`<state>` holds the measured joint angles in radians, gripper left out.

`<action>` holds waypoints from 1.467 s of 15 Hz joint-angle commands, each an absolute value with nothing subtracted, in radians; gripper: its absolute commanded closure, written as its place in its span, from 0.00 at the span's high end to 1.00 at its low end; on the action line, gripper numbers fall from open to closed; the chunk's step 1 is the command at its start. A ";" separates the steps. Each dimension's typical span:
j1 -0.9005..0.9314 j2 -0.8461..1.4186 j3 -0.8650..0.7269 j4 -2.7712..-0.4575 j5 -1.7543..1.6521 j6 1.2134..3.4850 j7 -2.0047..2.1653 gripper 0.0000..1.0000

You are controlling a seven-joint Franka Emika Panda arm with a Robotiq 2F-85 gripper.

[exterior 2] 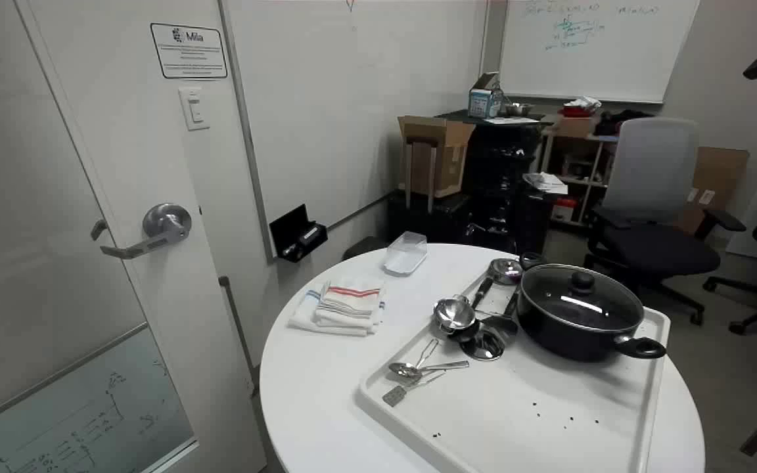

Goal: Put the lid on the tray

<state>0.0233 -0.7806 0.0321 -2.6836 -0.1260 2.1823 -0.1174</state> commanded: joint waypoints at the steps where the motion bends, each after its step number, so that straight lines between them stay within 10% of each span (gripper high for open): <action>1: 0.030 -0.780 0.027 -2.682 -0.131 2.180 -0.113 1.00; 22: 0.018 -0.532 -0.032 -2.606 -0.096 2.268 -0.124 1.00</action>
<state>0.0210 -0.6589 -0.0008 -2.6648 -0.1206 2.2196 -0.1170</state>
